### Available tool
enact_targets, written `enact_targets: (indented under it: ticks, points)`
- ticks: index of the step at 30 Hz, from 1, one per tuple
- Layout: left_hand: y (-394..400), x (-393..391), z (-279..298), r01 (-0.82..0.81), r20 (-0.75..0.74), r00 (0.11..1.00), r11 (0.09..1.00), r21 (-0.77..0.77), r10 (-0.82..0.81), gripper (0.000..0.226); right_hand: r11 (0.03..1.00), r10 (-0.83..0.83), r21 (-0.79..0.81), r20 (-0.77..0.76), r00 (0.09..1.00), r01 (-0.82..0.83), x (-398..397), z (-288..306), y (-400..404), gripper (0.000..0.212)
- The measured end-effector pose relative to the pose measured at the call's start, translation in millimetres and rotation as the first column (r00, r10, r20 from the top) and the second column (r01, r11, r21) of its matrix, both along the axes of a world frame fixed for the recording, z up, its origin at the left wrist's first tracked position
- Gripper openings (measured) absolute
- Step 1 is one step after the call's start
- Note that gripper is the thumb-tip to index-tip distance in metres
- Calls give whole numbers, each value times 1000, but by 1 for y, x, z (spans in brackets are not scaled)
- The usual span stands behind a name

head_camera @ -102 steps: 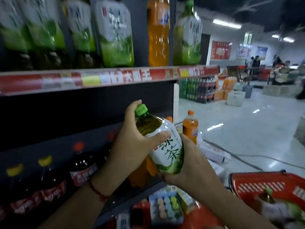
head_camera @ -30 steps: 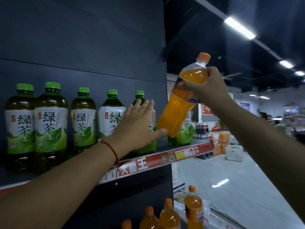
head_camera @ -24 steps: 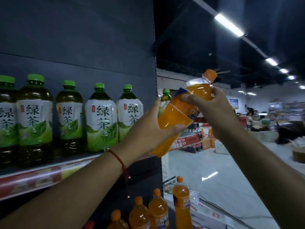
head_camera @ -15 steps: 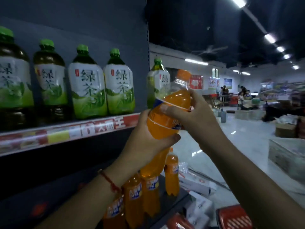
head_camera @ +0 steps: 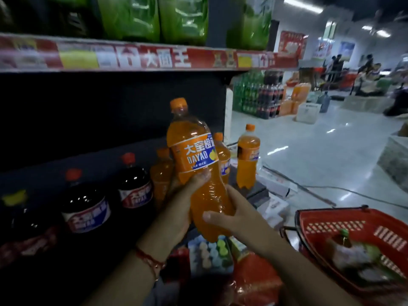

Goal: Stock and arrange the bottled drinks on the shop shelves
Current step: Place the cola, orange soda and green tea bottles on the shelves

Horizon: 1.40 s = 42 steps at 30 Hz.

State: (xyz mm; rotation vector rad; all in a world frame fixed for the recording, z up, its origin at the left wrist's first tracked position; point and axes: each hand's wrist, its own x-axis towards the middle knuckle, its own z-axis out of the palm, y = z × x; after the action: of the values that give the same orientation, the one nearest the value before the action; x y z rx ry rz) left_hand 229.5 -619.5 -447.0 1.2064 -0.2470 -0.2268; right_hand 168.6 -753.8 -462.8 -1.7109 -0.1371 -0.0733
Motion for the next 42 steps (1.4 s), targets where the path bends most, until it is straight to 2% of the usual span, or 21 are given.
enact_targets:
  ticks: [1,3,4,7,10,13,16,18,23,28,31,35,38,42]
  points:
    - [-1,-1,0,-6,-15,1000,997,73,7,69,999,-32,-9,-1,999,32,2,-13,3,60]
    - [15,-1,-18,164,57,983,973,164,-176,52,993,-98,-69,2,995,98,5,-38,6,66]
    - [22,0,-28,177,32,982,965,195,-187,48,985,-125,-116,15,992,126,6,-51,7,70]
    - [29,8,-57,-28,76,997,981,191,14,72,959,-165,-226,55,985,173,6,-86,7,70]
    - [53,-1,-91,-43,47,998,984,174,35,72,935,-138,-321,62,989,151,2,-110,6,74]
    - [58,-3,-105,-37,-15,999,982,185,40,83,902,-125,-411,45,991,132,2,-124,5,84]
    - [56,-7,-114,-77,-19,996,973,218,83,79,901,-111,-419,19,994,109,1,-131,3,81]
    - [54,-9,-116,-90,-26,995,963,253,100,84,901,-103,-423,3,995,94,-2,-135,3,79]
    - [51,-17,-122,-73,-32,996,952,298,87,89,908,-91,-416,-75,993,52,-13,-142,0,83]
    - [40,-23,-121,-105,-52,991,953,283,124,84,924,-62,-383,-137,989,5,-19,-145,-6,92]
    - [33,-24,-117,-129,-46,988,945,300,150,84,904,-65,-428,-141,988,-1,-23,-141,-7,92]
    - [16,-20,-105,-168,-20,983,932,322,184,79,830,-186,-535,1,983,157,-24,-131,-9,98]
    - [-3,-17,-86,-181,82,983,911,372,162,102,749,-274,-594,122,954,292,-15,-121,-20,95]
    - [-36,-3,-49,-154,292,956,913,379,40,98,801,-327,-460,200,924,383,10,-98,-43,79]
